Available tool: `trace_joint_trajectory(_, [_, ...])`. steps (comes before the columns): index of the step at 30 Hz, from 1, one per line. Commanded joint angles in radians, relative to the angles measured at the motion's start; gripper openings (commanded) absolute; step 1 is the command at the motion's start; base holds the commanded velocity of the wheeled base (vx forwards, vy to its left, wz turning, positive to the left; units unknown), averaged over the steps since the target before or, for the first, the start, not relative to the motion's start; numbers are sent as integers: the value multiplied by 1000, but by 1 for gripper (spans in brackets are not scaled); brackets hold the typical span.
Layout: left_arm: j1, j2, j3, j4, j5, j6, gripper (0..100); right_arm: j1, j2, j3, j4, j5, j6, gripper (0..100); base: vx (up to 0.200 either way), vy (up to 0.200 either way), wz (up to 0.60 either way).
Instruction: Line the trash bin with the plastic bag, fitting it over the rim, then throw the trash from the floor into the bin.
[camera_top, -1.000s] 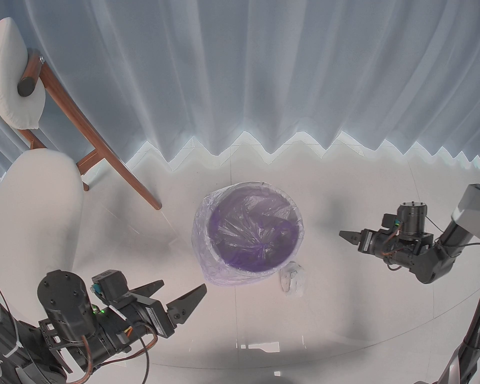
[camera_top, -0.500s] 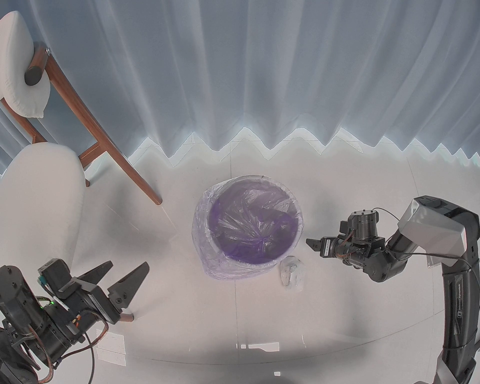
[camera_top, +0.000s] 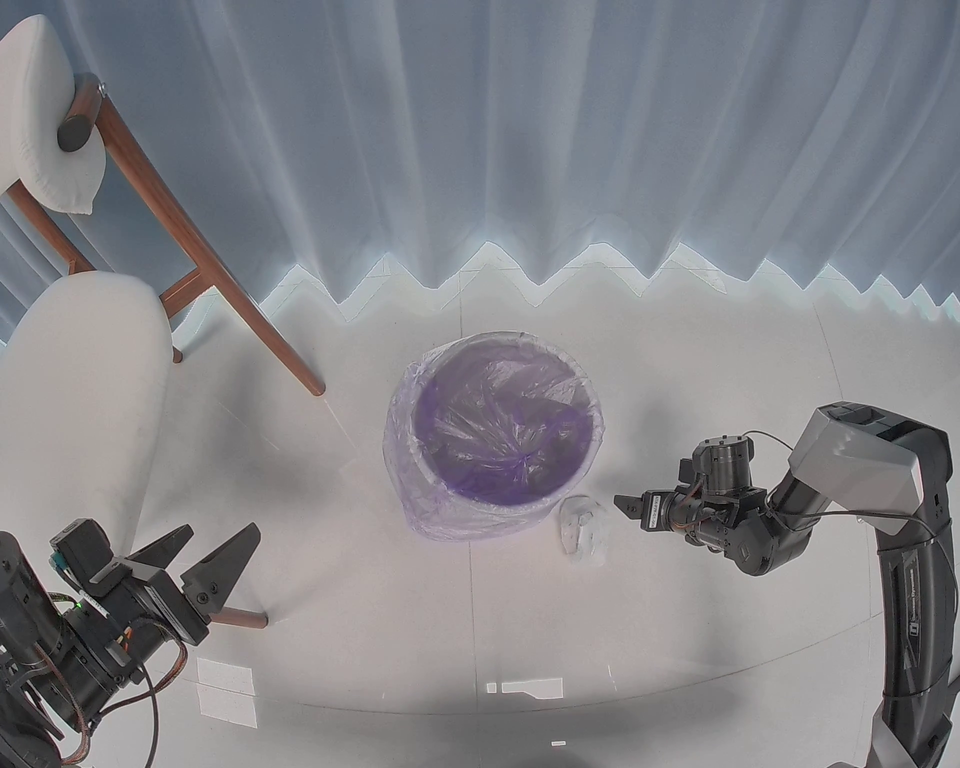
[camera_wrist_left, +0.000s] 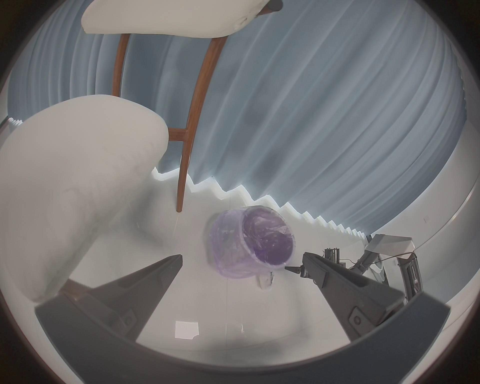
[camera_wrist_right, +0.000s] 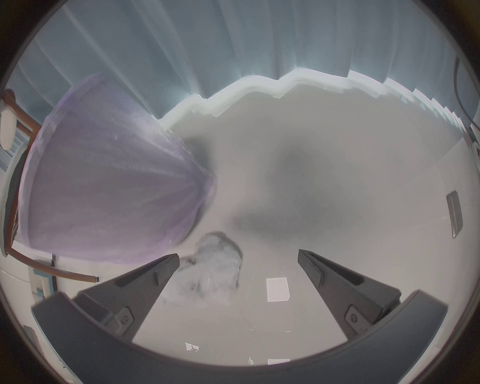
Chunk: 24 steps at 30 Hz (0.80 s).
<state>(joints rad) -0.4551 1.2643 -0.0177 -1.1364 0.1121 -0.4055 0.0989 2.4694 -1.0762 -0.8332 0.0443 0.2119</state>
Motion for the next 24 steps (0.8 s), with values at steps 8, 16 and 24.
trace_joint_trajectory(8, [0, 12, 18, 0, 1, 5, 100, 94, 5, -22, -10, 16, -8, 100, -75, 0, 0])
trace_joint_trajectory(16, [3, 9, 18, 0, 3, 4, 100, 134, 128, -180, -3, -29, -36, 100, 0, 0, 0])
trace_joint_trajectory(24, [10, 6, 18, 1, 3, -1, 100, 131, 223, -353, 65, -47, -62, 100, 0, 0, 0])
